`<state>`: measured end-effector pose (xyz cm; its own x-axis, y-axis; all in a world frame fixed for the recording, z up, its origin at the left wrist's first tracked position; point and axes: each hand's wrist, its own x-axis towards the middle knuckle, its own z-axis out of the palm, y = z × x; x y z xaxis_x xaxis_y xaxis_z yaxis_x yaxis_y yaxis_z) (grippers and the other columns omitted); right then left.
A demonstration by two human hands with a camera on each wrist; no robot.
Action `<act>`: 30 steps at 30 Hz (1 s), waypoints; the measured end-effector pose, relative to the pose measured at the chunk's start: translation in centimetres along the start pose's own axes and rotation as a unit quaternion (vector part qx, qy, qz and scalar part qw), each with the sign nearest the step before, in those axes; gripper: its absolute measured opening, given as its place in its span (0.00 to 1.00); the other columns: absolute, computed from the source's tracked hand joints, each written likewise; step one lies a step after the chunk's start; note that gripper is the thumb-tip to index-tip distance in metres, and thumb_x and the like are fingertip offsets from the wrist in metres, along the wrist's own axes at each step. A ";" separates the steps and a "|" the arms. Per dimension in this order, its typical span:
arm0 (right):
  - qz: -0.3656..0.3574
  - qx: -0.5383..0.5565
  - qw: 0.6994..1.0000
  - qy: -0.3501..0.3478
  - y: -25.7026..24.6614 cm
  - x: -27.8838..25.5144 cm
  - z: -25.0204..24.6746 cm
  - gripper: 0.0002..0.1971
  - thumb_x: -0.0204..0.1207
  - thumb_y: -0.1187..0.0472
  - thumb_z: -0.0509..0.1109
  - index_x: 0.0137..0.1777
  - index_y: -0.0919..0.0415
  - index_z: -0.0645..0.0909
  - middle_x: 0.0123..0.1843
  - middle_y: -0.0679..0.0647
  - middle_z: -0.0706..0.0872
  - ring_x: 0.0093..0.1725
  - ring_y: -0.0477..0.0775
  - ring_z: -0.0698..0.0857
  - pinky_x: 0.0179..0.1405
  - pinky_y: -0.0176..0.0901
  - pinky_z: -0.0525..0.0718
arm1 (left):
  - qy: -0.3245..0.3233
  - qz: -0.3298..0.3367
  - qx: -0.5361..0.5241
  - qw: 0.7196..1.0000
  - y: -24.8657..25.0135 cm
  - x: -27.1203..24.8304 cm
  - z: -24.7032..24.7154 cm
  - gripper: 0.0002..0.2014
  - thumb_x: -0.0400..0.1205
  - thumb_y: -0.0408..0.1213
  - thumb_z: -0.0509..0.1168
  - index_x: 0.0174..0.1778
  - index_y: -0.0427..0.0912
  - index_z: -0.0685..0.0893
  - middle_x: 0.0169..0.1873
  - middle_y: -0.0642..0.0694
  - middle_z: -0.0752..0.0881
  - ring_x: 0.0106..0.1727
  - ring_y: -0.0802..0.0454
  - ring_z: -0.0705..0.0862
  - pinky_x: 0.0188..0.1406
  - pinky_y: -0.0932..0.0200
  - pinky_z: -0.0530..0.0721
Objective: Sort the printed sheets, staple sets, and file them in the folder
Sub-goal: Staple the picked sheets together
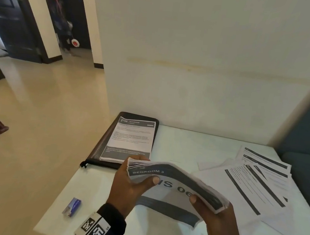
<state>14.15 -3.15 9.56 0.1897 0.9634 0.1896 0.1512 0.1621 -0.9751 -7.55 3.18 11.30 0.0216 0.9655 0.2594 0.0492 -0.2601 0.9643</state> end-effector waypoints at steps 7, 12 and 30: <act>0.039 0.038 0.998 0.026 -0.8 -0.1 -0.5 0.09 0.65 0.53 0.77 0.46 0.43 0.89 0.46 0.42 0.91 0.48 0.42 0.88 0.37 0.38 0.89 | -0.063 0.016 -0.047 0.997 0.2 1.1 -0.8 0.33 0.58 0.48 0.82 0.59 0.46 0.82 0.51 0.50 0.86 0.55 0.45 0.86 0.51 0.47 0.88; 0.132 0.004 0.991 -0.005 2.6 -0.7 -0.4 0.20 0.65 0.47 0.77 0.57 0.46 0.81 0.51 0.48 0.89 0.55 0.55 0.87 0.47 0.46 0.90 | -0.119 -0.101 -0.081 0.984 -2.1 -0.4 -0.5 0.21 0.60 0.42 0.82 0.50 0.52 0.89 0.49 0.46 0.91 0.53 0.46 0.89 0.45 0.57 0.88; 0.190 -0.084 0.977 0.039 5.7 -5.3 1.0 0.02 0.82 0.55 0.66 0.50 0.46 0.80 0.47 0.40 0.87 0.50 0.39 0.84 0.38 0.26 0.77 | -0.016 -0.207 -0.037 0.977 -3.9 -5.4 1.5 0.05 0.82 0.40 0.64 0.52 0.49 0.83 0.41 0.53 0.92 0.43 0.55 0.90 0.34 0.66 0.86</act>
<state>13.00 -7.06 2.87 0.3350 0.9272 -0.1679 0.2110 -0.2475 -0.9456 -6.36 -1.05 6.02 0.0461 0.9868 -0.1551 -0.0113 0.1557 0.9877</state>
